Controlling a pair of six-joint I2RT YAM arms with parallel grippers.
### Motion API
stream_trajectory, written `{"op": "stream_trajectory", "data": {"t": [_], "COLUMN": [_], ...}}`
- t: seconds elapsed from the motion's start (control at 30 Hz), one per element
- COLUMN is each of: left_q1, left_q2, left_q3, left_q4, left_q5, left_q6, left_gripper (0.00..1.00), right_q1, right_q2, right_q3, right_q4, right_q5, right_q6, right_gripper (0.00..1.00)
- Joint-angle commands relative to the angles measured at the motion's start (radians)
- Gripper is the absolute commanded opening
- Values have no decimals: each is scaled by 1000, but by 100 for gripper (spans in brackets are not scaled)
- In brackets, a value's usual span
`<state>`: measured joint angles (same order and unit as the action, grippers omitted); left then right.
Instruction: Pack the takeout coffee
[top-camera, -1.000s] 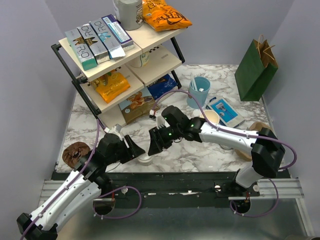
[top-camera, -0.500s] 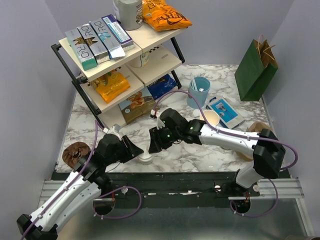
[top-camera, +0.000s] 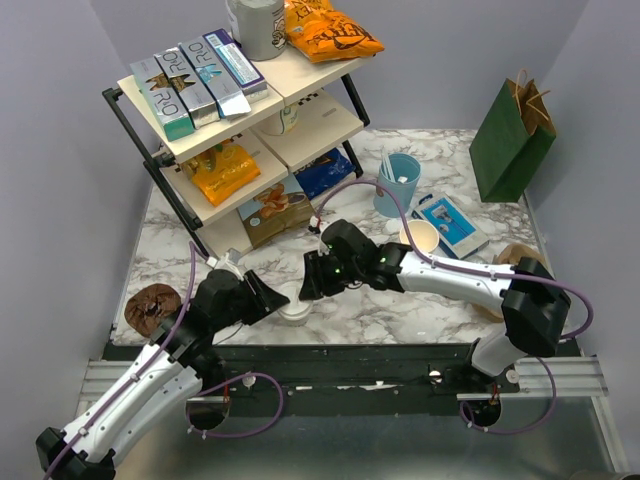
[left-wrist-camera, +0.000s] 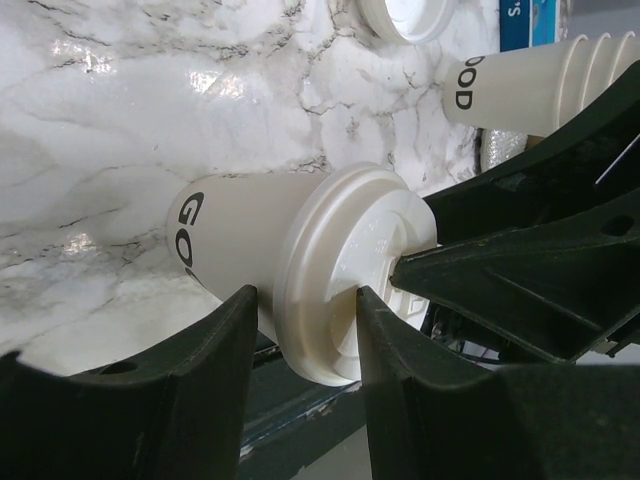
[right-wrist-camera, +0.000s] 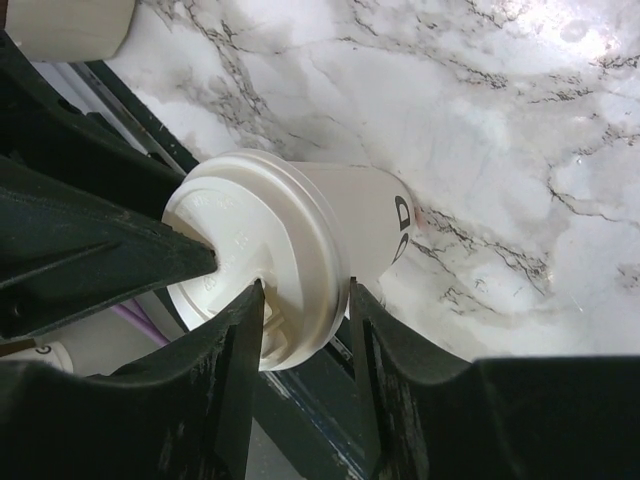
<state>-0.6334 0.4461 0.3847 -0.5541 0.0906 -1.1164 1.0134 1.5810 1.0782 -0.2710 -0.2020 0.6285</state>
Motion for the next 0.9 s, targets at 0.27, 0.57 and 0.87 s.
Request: {"op": "stream_trajectory", "data": {"t": [0.27,0.57,0.87], "left_q1": [4,3,3], "left_q2": [-84,-138,-18], "left_q3": [-170,-126,48], "left_q4": [-164,-86,-116], "left_q5": [-22,-6,-140], "left_q6": [-75,-31,19], "left_gripper": [47,68,92], "right_q1": [4,2,2], "right_q2": [79,66,139], "right_q3": [-192,-48,180], "right_q4": [200,170,-86], "right_q5": [199,52,102], "right_q6": [-148,-360,-296], "right_gripper": [45,48,61]}}
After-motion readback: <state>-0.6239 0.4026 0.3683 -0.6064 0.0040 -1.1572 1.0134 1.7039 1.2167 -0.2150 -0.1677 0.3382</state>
